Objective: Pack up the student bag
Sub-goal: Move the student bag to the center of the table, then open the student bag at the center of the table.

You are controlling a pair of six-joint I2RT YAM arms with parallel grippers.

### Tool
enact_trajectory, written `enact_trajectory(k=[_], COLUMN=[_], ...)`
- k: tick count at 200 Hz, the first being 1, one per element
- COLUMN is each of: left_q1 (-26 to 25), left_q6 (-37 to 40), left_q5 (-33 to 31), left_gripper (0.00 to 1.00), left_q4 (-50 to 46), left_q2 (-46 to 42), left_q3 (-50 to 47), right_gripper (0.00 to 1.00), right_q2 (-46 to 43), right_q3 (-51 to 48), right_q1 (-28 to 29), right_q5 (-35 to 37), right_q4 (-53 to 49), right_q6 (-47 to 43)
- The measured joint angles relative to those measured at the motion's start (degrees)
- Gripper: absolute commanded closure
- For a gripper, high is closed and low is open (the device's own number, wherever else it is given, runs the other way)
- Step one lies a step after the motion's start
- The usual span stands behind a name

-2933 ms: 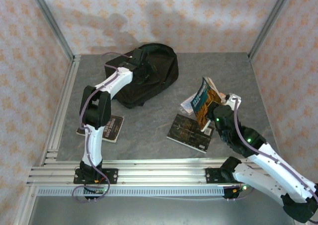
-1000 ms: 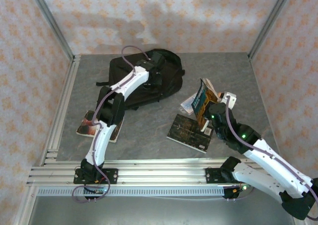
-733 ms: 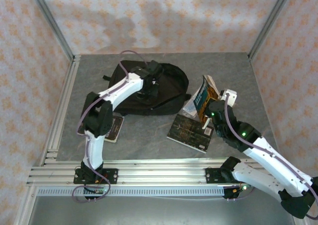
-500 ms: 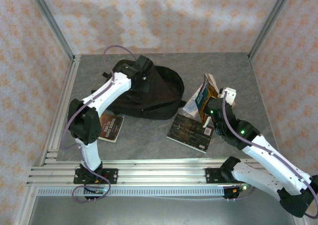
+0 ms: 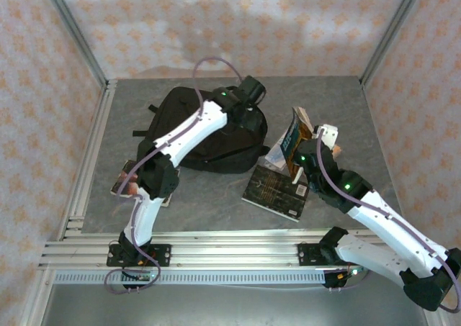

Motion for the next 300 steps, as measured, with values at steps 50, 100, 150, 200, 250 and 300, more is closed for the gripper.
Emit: enact_trajectory(k=[50,100,150,200,250,300], left_q1=[-2.99,0.72,9.97,10.93,11.17,12.31], left_q6=[1.33,0.85,2.40,2.84,2.47,2.14], left_q5=[1.95,0.31,-10.38,-14.40,-12.31,-9.81], left_gripper=[0.33,0.32,0.29,0.29,0.31,0.88], left_q4=[-3.02,-1.46,-1.11,-1.05,0.02,0.94], left_q2=[3.26,0.48,-2.71,-2.25,0.90,3.32], left_q3=[1.73,-4.83,-8.61,-10.69,-10.93,-11.02], right_gripper=[1.00,1.00,1.00,1.00,1.00,1.00], right_q2=[-0.66,-1.31,-1.33,-0.92,-0.57,-0.26], right_q3=[0.22,0.22,0.22,0.22,0.22,0.22], right_q1=[-0.24,-0.31,-0.37,-0.39,-0.39,-0.42], right_q5=[0.44,0.63,0.24,-0.48,-0.48,-0.48], right_q4=[-0.09,-0.11,-0.11,-0.09,-0.09,-0.09], right_q6=[-0.02,0.00,0.04,0.04,0.07,0.04])
